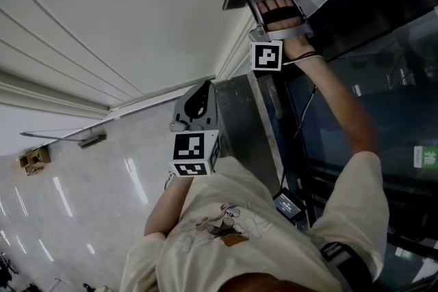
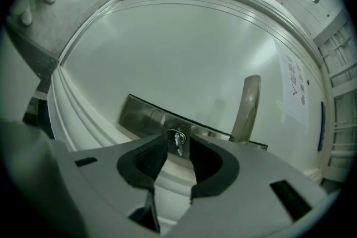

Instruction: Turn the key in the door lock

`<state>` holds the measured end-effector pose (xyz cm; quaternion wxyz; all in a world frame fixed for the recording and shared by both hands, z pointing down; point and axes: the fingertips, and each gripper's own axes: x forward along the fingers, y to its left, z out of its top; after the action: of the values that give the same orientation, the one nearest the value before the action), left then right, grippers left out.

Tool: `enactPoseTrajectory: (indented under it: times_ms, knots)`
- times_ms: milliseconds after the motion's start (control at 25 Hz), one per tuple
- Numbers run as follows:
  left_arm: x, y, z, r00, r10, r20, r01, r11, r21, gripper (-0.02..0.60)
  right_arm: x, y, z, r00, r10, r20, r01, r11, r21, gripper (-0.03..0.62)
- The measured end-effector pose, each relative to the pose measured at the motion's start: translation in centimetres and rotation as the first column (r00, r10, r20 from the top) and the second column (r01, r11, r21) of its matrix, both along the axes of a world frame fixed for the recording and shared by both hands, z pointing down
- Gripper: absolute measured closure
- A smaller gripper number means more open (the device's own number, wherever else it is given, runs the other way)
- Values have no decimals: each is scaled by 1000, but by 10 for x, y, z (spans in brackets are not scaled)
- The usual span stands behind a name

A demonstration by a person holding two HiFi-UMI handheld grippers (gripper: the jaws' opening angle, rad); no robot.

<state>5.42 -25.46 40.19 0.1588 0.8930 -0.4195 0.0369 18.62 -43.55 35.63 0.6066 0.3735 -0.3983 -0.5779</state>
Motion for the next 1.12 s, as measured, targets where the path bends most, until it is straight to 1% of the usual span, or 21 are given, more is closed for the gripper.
enactPoseTrajectory:
  times_ms: [160, 400, 480, 680, 880, 960, 1040, 1120]
  knots:
    - [4, -6, -8, 1000, 6, -16, -6, 1000, 10, 578, 4, -4, -4, 999, 23, -44, -21, 999, 42, 499]
    - [6, -6, -18, 999, 10, -37, -9, 1000, 19, 578, 2, -11, -3, 993, 19, -119, -9, 996, 85, 564]
    - [5, -6, -18, 999, 9, -41, -8, 1000, 18, 578, 3, -13, -3, 993, 28, -118, -17, 995, 94, 569]
    - [1, -6, -17, 999, 2, -44, -1, 1000, 11, 578, 3, -14, -3, 996, 36, -76, -27, 994, 106, 569]
    - [-1, -3, -18, 999, 1, -44, 0, 1000, 13, 578, 4, -13, -4, 997, 38, -73, -28, 991, 132, 568]
    - [-1, -2, -19, 999, 2, -46, -2, 1000, 16, 578, 4, -13, -5, 998, 39, -47, -32, 991, 128, 568]
    - [-1, -1, -20, 999, 2, -47, -2, 1000, 17, 578, 4, -14, -6, 998, 39, 45, -43, 994, 101, 562]
    - [-1, 0, -20, 999, 2, -48, -1, 1000, 16, 578, 5, -13, -6, 988, 45, 150, -56, 996, 72, 553]
